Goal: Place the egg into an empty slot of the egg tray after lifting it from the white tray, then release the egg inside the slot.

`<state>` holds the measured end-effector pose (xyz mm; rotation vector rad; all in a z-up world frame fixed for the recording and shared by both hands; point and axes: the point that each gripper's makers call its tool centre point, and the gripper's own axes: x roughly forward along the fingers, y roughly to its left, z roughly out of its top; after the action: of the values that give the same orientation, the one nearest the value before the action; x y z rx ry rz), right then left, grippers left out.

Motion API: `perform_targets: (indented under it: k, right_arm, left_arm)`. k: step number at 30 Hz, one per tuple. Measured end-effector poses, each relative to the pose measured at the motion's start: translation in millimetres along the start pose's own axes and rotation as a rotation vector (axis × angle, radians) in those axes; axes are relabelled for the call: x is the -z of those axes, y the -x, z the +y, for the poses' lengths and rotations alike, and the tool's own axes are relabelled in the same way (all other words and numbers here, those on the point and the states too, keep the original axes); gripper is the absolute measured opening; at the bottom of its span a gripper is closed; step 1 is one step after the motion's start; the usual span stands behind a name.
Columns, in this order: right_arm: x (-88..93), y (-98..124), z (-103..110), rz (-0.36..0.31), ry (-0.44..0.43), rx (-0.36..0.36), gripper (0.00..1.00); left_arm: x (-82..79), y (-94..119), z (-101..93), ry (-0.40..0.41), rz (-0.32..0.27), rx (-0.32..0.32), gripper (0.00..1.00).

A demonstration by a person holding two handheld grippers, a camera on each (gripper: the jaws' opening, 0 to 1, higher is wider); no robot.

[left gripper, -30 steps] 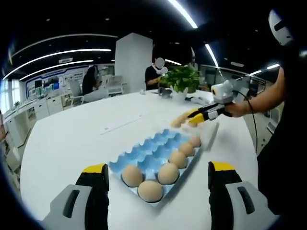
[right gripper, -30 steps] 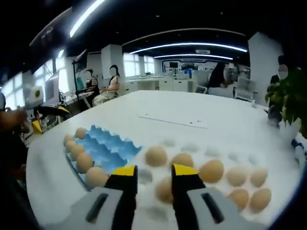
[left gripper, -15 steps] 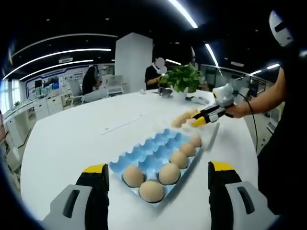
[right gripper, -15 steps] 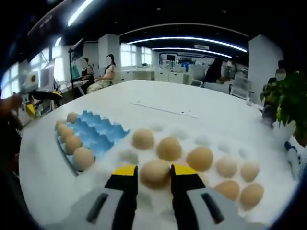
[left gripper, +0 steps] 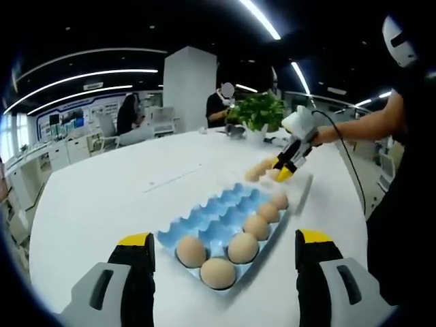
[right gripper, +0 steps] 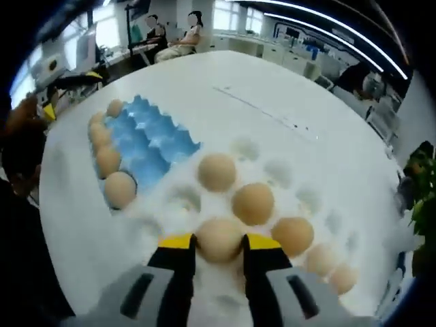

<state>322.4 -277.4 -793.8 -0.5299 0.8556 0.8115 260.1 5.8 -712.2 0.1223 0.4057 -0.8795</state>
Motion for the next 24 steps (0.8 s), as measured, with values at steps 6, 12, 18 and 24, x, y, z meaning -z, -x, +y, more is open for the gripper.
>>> perform_targets:
  k: [6,12,18,24]
  right_arm:
    - [0.8,1.1,-1.4,0.002,-0.086,0.003,0.26]
    - [-5.6,14.4,-7.6,-0.028,-0.138,0.02,0.25]
    - [-23.3,32.8,2.8,-0.102,-0.178,-0.003,0.25]
    - [-46.8,31.7,20.2,-0.148,-0.159,-0.037,0.25]
  left_arm:
    - [-0.2,0.8,1.0,0.001,-0.001,-0.005,0.84]
    - [-0.3,0.7,1.6,0.002,-0.004,-0.007,0.84]
    - [2.3,-1.2,1.4,0.006,-0.001,-0.005,0.84]
    - [2.6,0.8,3.8,0.006,-0.001,-0.012,0.84]
